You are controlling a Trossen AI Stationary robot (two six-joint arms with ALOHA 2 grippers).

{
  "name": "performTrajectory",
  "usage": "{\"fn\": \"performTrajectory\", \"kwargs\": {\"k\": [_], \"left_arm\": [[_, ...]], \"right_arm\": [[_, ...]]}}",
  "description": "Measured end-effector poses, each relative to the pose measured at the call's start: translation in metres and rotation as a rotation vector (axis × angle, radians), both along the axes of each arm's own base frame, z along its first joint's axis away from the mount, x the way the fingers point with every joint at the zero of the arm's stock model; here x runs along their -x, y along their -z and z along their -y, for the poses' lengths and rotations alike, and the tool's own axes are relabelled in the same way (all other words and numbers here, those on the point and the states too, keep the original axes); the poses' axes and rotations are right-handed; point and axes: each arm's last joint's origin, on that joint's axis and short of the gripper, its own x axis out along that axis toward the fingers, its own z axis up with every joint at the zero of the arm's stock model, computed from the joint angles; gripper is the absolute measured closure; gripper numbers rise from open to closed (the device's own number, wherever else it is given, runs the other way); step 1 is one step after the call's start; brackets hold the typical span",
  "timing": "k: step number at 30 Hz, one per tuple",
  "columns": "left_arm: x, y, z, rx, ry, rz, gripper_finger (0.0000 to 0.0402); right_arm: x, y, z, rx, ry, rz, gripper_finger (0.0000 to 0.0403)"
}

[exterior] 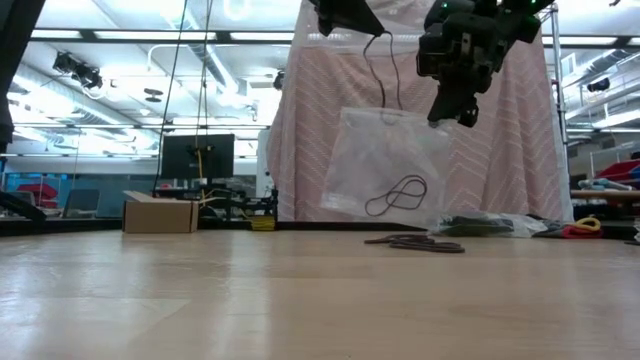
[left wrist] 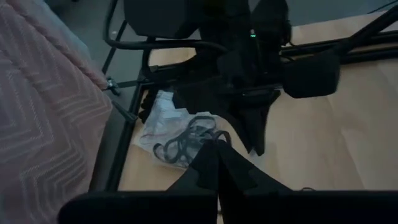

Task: Sort rubber bands
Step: Put the black rubber band into the transparent zip bag

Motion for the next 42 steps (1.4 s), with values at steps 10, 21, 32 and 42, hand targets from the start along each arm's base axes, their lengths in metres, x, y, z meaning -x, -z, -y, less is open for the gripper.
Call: {"fn": "performTrajectory", "kwargs": {"k": [10,21,32,42], "left_arm": [[-0.002,-0.001,0.007,0.008,0.031,0.010,0.0401],[-0.002,0.000,0.013,0.037,0.051,0.003,0.0401],[-0.001,0.003,0.018,0.045,0.061,-0.028,0.0401],[-0.001,0.004,0.019,0.064,0.093,-0.035,0.0401]], "right_arm": [[0.000,0.000,0.000,0.001,0.001,0.000,0.0403],[0.000,0.000,0.000,0.010,0.009,-0.005,0.0403],[0.002,0.000,0.006,0.006,0.033,-0.005,0.0403],[0.004,0.001,0.005,-0.006,0.030,-0.020,0.0403]]}}
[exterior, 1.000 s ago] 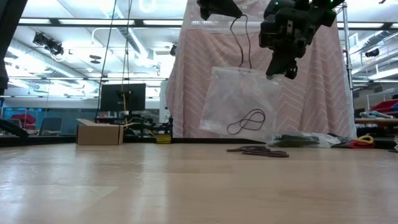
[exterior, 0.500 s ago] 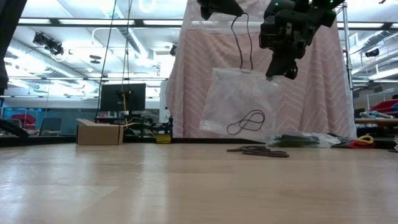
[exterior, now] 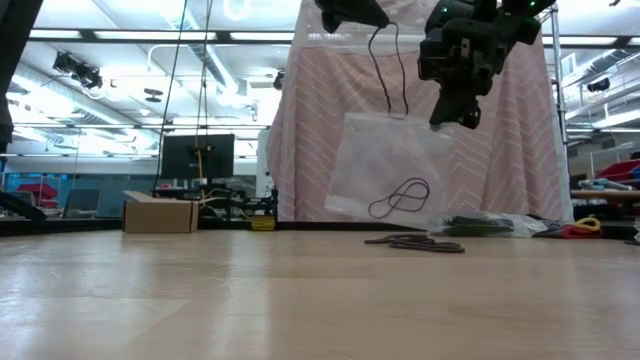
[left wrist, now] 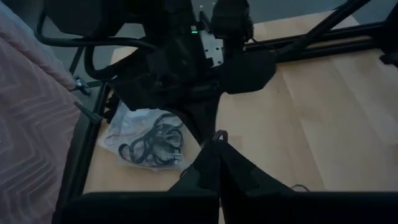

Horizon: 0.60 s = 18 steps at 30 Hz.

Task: Sort rubber bands
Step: Put the black rubber band into the transparent zip bag

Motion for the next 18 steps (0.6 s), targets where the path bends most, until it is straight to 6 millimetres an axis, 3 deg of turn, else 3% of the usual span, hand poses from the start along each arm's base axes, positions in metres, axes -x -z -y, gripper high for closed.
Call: {"fn": "performTrajectory", "kwargs": {"k": [18], "left_arm": [[0.0029,0.0029,-0.0080,-0.065,-0.020,-0.043,0.0401]], "right_arm": [[-0.0003,-0.0002,-0.0010,-0.018,-0.013,0.007,0.0403]]}}
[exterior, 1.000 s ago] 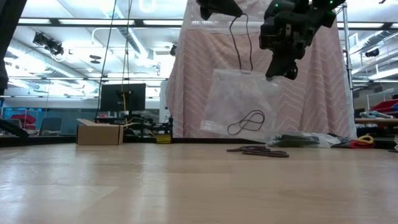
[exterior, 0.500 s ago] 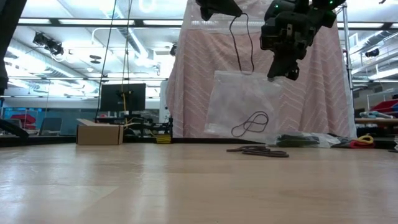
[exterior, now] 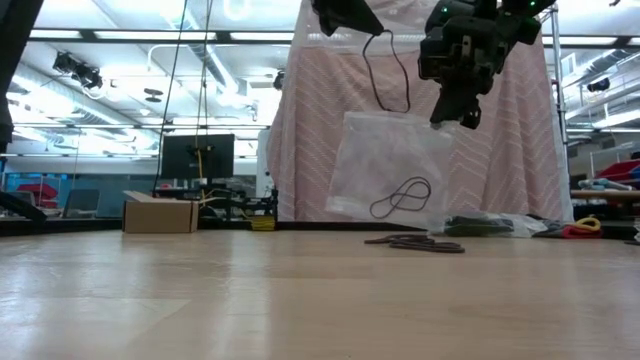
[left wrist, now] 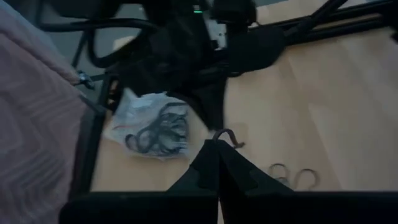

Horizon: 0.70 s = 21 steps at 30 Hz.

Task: Sort rubber bands
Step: Put the black rubber band into the transparent zip bag

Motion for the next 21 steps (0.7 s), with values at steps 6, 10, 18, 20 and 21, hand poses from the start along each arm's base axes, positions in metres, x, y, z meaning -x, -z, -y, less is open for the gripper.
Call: {"fn": "performTrajectory", "kwargs": {"k": [6,10,18,20,21], "left_arm": [[-0.001,-0.005,-0.013,-0.049,-0.041,0.057,0.0401],[-0.001,-0.008,-0.023,-0.055,-0.065,0.086,0.0401],[0.002,-0.008,-0.035,-0.041,-0.074,0.091,0.0401],[0.002,-0.008,-0.035,-0.034,-0.062,0.093,0.0401],[0.001,-0.008,-0.035,-0.029,-0.054,0.093,0.0401]], "right_arm": [[0.000,0.000,0.000,-0.010,-0.007,0.004,0.0403],[0.000,0.000,-0.001,-0.016,-0.008,0.005,0.0403],[-0.003,-0.001,-0.007,-0.008,-0.029,0.013,0.0403],[-0.004,-0.001,-0.007,-0.002,-0.029,0.017,0.0403],[-0.004,-0.001,-0.007,0.002,-0.026,0.015,0.0403]]}}
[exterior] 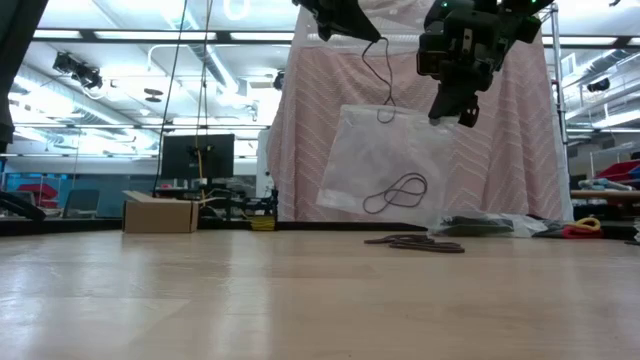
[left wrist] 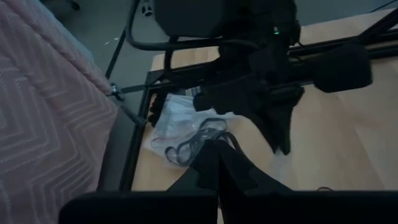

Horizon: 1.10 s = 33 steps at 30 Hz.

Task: Sort rubber bands
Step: Put the black rubber band into the transparent zip bag

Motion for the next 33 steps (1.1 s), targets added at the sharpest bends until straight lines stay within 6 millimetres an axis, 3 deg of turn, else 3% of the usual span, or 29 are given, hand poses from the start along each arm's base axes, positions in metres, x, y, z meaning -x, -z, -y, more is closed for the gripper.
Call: {"fn": "performTrajectory", "kwargs": {"k": [6,17,26,28,31,33], "left_arm": [[-0.007,0.010,0.005,0.052,0.076,-0.025,0.0401],[-0.012,0.018,0.002,-0.005,-0.045,-0.062,0.0373],[-0.009,0.023,0.005,0.126,-0.043,-0.096,0.0353],[-0.008,0.025,0.005,0.141,-0.049,-0.118,0.0352],[-0.006,0.028,0.005,0.158,-0.059,-0.152,0.0352],[-0.004,0.029,0.006,0.163,-0.062,-0.175,0.0352]], "right_arm": [[0.000,0.000,0.000,0.003,0.007,0.000,0.0402],[0.000,0.000,0.001,0.021,0.021,-0.006,0.0402],[0.002,0.021,0.003,-0.001,0.092,-0.027,0.0402],[0.003,0.022,0.006,0.077,0.193,-0.070,0.0402],[0.009,0.014,0.013,0.345,0.372,-0.204,0.0402],[0.008,0.006,0.016,0.446,0.361,-0.214,0.0402]]}}
